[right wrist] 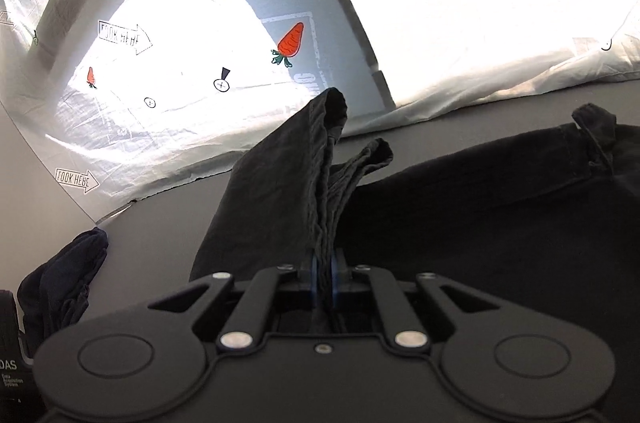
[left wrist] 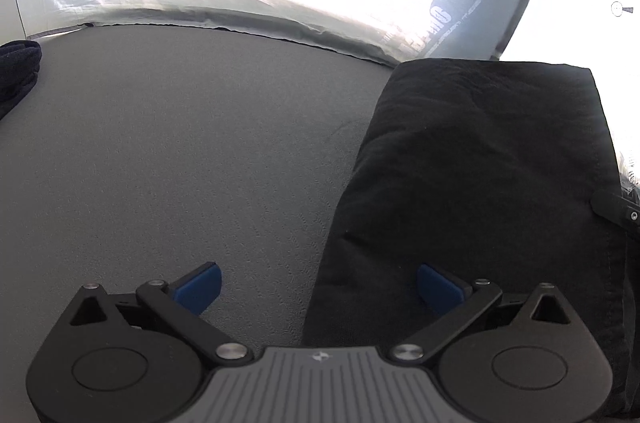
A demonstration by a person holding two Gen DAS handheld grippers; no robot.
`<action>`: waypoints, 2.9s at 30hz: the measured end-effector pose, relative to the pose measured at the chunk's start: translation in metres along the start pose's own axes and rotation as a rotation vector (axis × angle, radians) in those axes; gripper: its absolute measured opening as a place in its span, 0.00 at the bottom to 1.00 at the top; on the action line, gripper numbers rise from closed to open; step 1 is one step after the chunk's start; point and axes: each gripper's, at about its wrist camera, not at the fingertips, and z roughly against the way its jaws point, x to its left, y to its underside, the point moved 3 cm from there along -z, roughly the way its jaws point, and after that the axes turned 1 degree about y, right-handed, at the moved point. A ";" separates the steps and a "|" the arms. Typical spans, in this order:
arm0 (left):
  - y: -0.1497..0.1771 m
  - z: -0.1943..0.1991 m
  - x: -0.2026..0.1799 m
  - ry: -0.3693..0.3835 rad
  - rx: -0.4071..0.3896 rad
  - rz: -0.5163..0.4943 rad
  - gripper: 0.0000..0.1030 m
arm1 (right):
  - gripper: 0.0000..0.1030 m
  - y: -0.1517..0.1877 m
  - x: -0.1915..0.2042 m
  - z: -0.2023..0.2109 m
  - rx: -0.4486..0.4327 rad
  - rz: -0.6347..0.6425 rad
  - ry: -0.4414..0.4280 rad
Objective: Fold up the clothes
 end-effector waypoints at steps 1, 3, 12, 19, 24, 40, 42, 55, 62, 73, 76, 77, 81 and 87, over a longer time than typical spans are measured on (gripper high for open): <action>-0.003 0.004 -0.001 -0.002 -0.020 -0.006 0.99 | 0.06 -0.003 0.006 0.013 -0.027 0.066 0.025; -0.007 0.009 -0.007 0.000 -0.043 -0.029 1.00 | 0.06 -0.007 0.013 0.039 -0.081 0.172 0.066; 0.028 -0.002 -0.050 0.044 0.034 -0.155 1.00 | 0.08 0.031 -0.077 0.032 0.027 0.045 0.292; 0.046 -0.012 -0.039 0.065 0.057 -0.128 1.00 | 0.10 0.074 -0.068 0.028 0.050 0.185 0.378; 0.053 -0.013 -0.048 0.016 0.044 -0.192 1.00 | 0.12 0.076 -0.088 0.041 0.007 0.045 0.272; 0.052 -0.013 -0.051 -0.027 0.051 -0.179 1.00 | 0.55 0.109 -0.224 0.203 -0.196 -0.743 0.225; 0.051 -0.013 -0.051 -0.033 0.064 -0.178 1.00 | 0.55 0.114 -0.247 0.221 -0.245 -0.810 0.285; 0.047 -0.016 -0.052 -0.043 0.077 -0.165 1.00 | 0.67 0.117 -0.340 0.255 -0.432 -0.982 0.582; 0.047 -0.016 -0.051 -0.046 0.074 -0.160 1.00 | 0.85 0.095 -0.373 0.240 -0.517 -0.951 0.652; 0.048 -0.012 -0.051 -0.059 0.060 -0.146 1.00 | 0.25 0.139 -0.387 0.230 -0.830 -1.511 0.150; 0.048 -0.012 -0.051 -0.061 0.056 -0.145 1.00 | 0.23 0.133 -0.364 0.231 -0.913 -1.528 0.019; 0.048 -0.012 -0.051 -0.062 0.056 -0.144 1.00 | 0.23 0.127 -0.354 0.231 -0.932 -1.517 -0.008; 0.048 -0.012 -0.050 -0.066 0.054 -0.139 1.00 | 0.22 0.117 -0.328 0.240 -0.962 -1.503 -0.157; 0.051 -0.009 -0.049 -0.070 0.038 -0.132 1.00 | 0.22 0.080 -0.289 0.238 -0.920 -1.487 -0.345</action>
